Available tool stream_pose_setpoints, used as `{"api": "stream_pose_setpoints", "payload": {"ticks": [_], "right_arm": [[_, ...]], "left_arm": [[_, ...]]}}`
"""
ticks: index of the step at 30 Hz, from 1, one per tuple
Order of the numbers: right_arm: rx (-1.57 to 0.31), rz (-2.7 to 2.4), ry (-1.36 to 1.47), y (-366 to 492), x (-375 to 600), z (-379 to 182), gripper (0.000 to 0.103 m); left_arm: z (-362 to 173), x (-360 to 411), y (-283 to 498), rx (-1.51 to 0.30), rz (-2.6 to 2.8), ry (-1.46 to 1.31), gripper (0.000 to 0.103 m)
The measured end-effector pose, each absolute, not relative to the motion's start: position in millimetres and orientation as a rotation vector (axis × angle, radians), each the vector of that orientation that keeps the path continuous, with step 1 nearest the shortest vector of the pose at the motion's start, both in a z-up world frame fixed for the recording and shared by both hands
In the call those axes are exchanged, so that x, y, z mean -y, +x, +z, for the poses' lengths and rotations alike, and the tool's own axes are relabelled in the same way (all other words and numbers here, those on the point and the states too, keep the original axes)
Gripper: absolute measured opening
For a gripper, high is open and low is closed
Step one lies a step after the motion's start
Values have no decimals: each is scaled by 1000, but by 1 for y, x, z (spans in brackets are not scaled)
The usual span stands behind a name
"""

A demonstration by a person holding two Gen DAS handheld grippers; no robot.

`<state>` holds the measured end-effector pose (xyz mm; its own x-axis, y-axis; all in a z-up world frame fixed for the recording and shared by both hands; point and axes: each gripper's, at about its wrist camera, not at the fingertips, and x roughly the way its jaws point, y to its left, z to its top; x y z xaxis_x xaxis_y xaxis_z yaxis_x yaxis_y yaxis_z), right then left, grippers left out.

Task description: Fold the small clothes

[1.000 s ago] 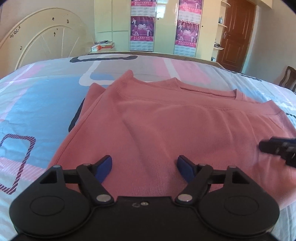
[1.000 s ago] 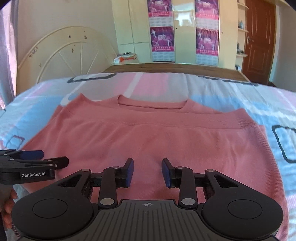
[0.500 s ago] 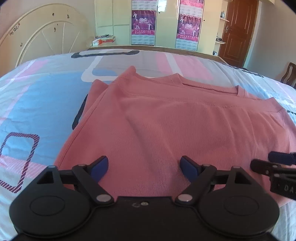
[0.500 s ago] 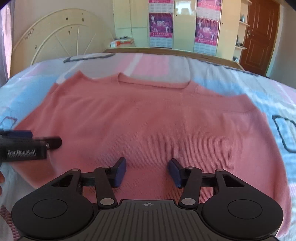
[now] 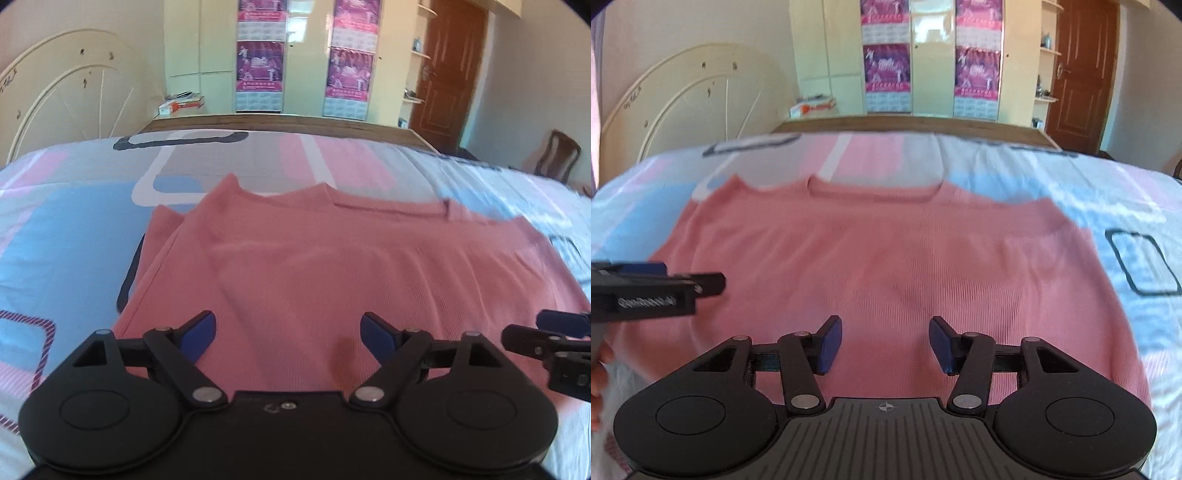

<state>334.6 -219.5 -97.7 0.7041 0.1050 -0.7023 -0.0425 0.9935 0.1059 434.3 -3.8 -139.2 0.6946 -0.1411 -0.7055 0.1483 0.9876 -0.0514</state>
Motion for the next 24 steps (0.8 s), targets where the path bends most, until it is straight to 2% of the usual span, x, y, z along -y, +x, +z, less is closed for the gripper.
{"api": "stream_pose_setpoints", "payload": {"ticks": [4,7,9,24], "right_arm": [[-756,64,92,352,215,-92,52],[-801,38,38,363,208,-104,52],[-850,41,21,367,207,-115,52],[-821,108,54,334,193,-103,54]], "left_arm": [[-158,-11,462,-851,-84,-27,87],[-161,-18,461,-833,-99,-11,88],[-158,-19,457,-842,-105,3,86],[-138,-37,394,-929,-132,-72,86]]}}
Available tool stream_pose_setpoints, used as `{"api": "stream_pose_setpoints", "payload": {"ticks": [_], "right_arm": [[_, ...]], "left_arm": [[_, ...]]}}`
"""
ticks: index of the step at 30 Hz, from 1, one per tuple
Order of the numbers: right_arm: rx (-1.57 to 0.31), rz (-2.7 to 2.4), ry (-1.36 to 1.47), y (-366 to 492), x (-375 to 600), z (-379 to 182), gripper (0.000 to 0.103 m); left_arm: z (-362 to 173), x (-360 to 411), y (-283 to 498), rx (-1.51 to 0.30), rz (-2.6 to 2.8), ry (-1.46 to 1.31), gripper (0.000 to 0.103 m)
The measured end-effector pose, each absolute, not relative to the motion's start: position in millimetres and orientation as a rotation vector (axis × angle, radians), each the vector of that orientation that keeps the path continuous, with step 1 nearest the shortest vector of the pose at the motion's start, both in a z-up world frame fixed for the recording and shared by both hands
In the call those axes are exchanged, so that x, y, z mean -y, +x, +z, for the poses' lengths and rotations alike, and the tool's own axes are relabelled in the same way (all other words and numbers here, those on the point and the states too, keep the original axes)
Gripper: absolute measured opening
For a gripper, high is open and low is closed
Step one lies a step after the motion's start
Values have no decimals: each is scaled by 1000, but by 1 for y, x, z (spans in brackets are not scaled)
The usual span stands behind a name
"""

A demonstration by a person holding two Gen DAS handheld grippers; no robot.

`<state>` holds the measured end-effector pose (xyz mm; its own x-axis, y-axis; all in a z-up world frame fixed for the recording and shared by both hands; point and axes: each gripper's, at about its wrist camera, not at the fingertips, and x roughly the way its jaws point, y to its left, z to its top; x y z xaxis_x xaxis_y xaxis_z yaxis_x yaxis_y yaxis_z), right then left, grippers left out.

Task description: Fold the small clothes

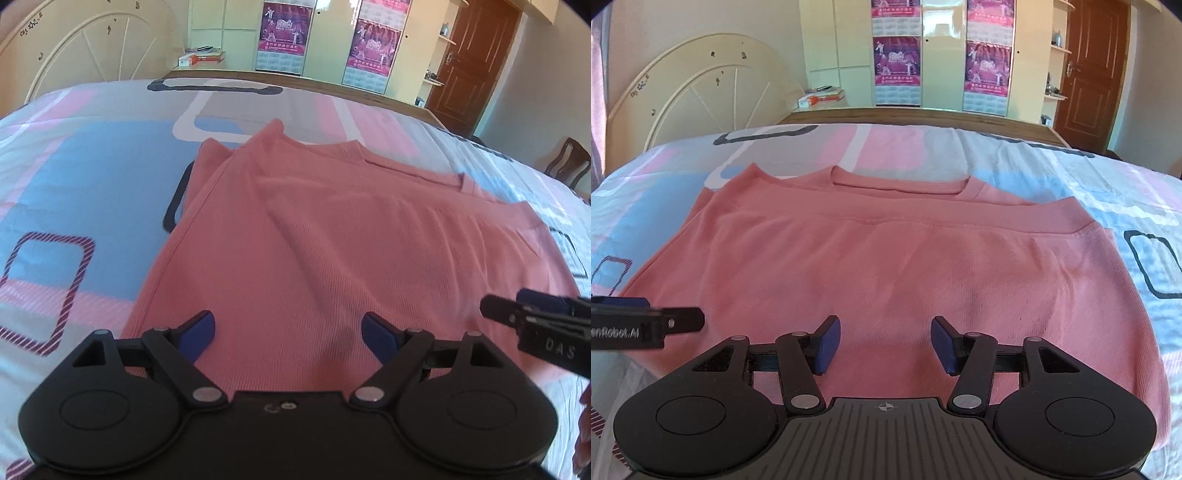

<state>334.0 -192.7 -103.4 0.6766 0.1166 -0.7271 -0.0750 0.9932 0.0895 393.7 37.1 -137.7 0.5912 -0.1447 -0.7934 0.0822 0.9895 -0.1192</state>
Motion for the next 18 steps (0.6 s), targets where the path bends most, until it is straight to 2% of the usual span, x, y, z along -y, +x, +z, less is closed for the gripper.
{"api": "stream_pose_setpoints", "payload": {"ticks": [8,18], "right_arm": [[-860,106,15,315,187,-109,58],[-857,78,48,297,202,-110,59]], "left_arm": [[-143,-42,362,-985,-149,-81,86],[-152,-58,333,-1021,-141,-281,86]]}}
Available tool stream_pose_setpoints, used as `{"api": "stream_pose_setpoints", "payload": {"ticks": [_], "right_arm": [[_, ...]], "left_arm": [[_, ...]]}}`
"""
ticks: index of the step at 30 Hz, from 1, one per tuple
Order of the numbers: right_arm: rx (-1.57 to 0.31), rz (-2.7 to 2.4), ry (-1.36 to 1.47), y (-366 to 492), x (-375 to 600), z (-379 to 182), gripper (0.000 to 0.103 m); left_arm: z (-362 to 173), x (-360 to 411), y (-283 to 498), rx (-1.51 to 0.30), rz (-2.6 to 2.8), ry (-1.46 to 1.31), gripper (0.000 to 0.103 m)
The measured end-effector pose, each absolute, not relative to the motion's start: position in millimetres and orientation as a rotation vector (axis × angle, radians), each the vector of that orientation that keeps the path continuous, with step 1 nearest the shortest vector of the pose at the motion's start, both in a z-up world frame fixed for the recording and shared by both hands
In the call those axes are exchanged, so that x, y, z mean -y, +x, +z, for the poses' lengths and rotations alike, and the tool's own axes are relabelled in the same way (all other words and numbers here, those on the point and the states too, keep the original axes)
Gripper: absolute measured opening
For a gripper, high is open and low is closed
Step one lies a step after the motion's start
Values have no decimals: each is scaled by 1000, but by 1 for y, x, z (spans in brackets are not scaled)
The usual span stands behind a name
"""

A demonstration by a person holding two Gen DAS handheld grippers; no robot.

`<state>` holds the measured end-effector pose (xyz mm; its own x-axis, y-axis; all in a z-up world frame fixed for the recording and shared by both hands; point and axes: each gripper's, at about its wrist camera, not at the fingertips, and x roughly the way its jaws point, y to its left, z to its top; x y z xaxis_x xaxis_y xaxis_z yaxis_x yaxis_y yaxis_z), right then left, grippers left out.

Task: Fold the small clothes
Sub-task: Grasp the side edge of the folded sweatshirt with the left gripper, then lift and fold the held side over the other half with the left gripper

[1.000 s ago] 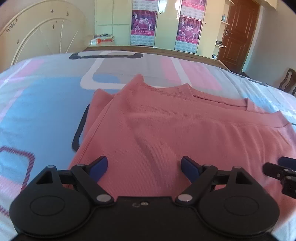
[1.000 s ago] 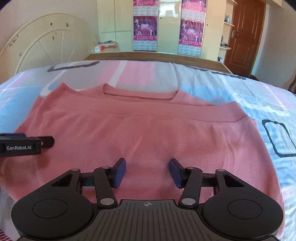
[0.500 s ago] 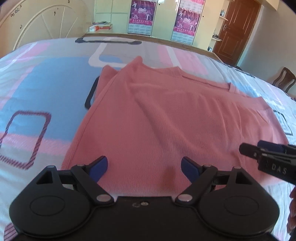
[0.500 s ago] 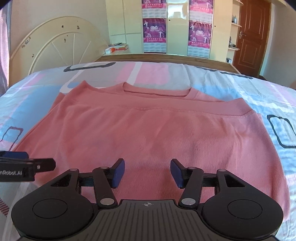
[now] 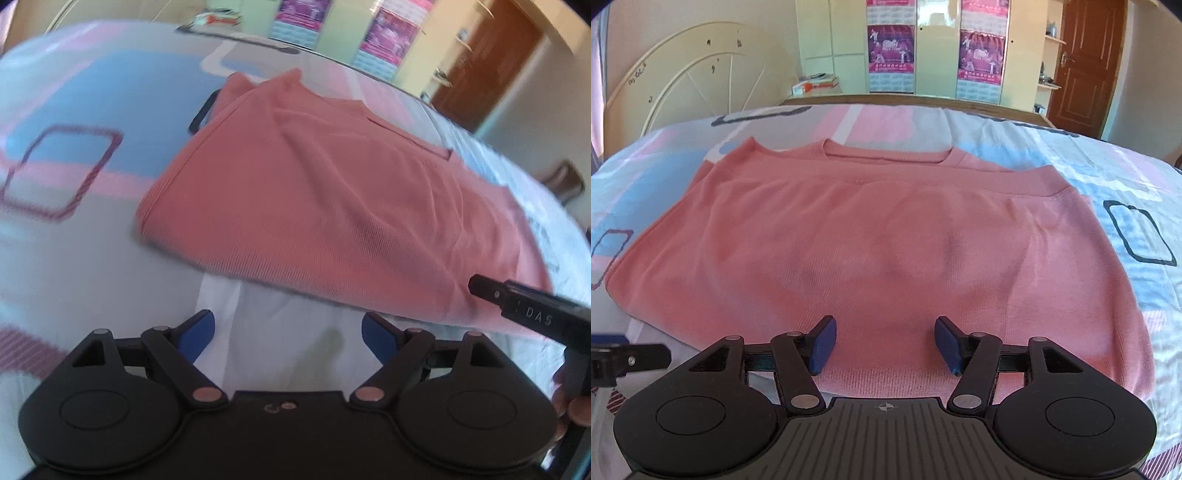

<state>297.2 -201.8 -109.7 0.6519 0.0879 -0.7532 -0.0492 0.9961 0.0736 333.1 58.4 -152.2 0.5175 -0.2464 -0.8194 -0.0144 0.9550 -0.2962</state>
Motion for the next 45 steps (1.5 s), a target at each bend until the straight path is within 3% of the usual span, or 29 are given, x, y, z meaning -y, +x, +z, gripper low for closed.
{"api": "stream_pose_setpoints", "payload": {"ticks": [6,13,14,17,19,20,21,22,27,37,45], "right_arm": [[-834,92,67,296,200,-105,59],[-804,91,77,310,193,-102,59],[-797,88,78,313,193,-101,59],[-776,76,66,327,190,-97,59],[-768,66,62,336,190,-96,59],[-763,59,56,340,189,-96,59],[-761,50,46,344,188,-97,59],[-762,43,38,348,187,-98,59],[-828,29,-8,357,184,-124,59],[-839,63,76,362,204,-121,59],[-722,99,301,338,272,-93,59]], "left_arm": [[-161,-77,337,-936,-147,-528,95],[-175,-88,372,-786,-157,-711,93],[-177,-88,379,-765,-157,-717,90],[-184,-91,391,-720,-139,-743,66],[-190,-96,399,-717,-126,-776,38],[-193,-99,402,-721,-117,-786,32],[-196,-101,404,-723,-110,-792,19],[-199,-104,407,-731,-106,-794,15],[-195,-108,407,-748,-117,-772,12],[-152,-86,405,-688,-118,-653,9],[-73,28,421,-552,-355,-294,9]]}}
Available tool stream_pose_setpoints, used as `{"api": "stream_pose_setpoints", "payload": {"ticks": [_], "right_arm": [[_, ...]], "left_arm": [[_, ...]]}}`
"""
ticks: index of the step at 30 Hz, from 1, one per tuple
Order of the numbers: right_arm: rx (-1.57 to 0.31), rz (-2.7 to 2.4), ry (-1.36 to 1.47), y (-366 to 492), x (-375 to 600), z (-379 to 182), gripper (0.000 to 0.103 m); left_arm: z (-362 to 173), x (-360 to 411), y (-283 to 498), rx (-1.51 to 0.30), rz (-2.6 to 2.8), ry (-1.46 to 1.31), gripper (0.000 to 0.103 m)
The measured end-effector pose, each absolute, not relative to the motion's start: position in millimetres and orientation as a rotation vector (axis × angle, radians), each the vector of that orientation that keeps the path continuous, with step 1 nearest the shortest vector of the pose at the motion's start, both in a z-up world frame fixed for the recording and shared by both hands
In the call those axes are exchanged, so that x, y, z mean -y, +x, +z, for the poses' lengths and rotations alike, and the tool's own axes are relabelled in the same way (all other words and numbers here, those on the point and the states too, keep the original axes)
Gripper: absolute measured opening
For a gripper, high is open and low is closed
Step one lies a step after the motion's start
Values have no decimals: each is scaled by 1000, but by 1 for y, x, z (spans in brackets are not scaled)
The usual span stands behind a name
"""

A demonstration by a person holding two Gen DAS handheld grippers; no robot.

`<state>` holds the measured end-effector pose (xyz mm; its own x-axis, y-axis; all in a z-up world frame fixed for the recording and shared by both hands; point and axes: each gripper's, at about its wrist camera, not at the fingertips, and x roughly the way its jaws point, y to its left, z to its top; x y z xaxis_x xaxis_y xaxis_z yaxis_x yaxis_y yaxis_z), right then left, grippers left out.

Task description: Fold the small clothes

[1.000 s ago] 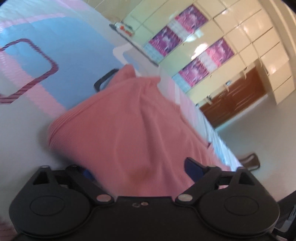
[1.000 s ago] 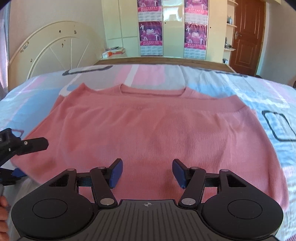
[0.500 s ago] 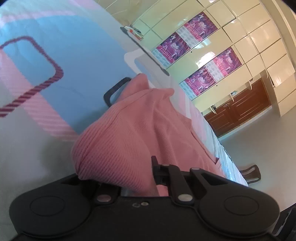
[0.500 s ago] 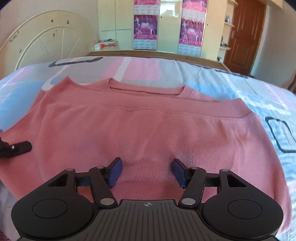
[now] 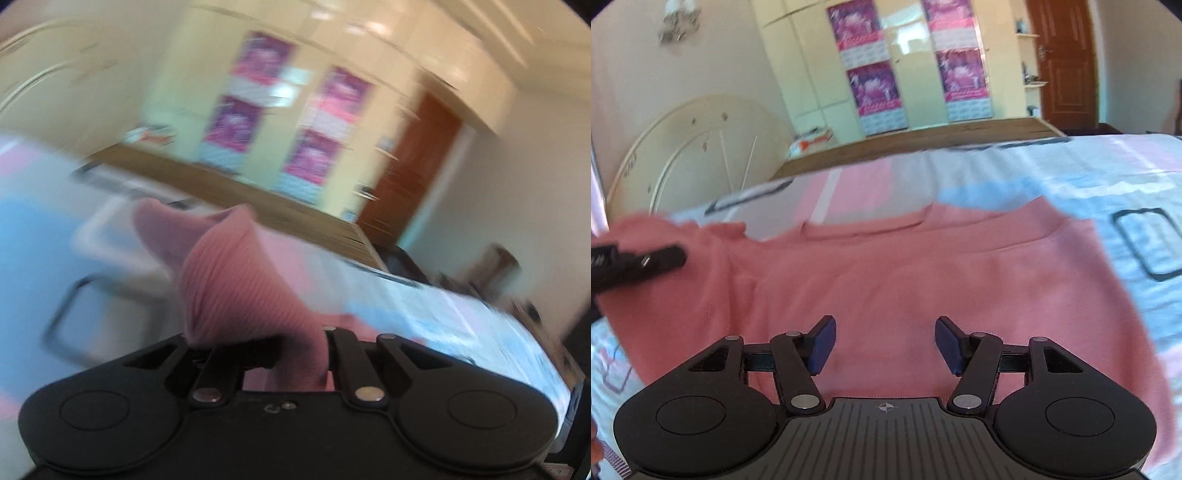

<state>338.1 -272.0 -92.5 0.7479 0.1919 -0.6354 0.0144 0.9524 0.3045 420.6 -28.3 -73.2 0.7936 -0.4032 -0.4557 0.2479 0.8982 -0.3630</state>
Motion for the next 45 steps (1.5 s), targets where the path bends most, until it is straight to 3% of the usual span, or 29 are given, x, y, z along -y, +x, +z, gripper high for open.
{"api": "stream_pose_setpoints", "payload": {"ticks": [5,9,11,14,16,17,23,32,35,43,44,45], "right_arm": [[-701,13,340,312,339,-86,59],[-716,-77,397,286,401,-92,59],[-728,-103,436,276,427,-96,59],[-722,-100,479,265,450,-93,59],[-705,-70,500,263,455,-88,59],[-699,-42,518,265,455,-85,59],[-755,89,553,289,430,-88,59],[-814,90,501,311,413,-108,59],[-827,111,493,317,409,-109,28],[-860,110,526,333,417,-124,27],[-859,115,522,334,416,-123,26],[-858,119,519,335,415,-122,16]], "left_arm": [[-73,140,412,-576,-612,-131,9],[-116,207,392,-718,-717,5,12],[-140,224,385,-824,-725,63,20],[-143,220,366,-812,-719,68,31],[-133,211,360,-818,-735,31,65],[-127,208,358,-799,-735,16,69],[-96,164,362,-679,-602,-13,71],[-112,127,387,-725,-399,-47,70],[-120,123,389,-751,-387,-80,70],[-128,121,389,-767,-390,-88,72],[-129,123,390,-772,-390,-87,72],[-130,124,389,-773,-390,-84,72]]}}
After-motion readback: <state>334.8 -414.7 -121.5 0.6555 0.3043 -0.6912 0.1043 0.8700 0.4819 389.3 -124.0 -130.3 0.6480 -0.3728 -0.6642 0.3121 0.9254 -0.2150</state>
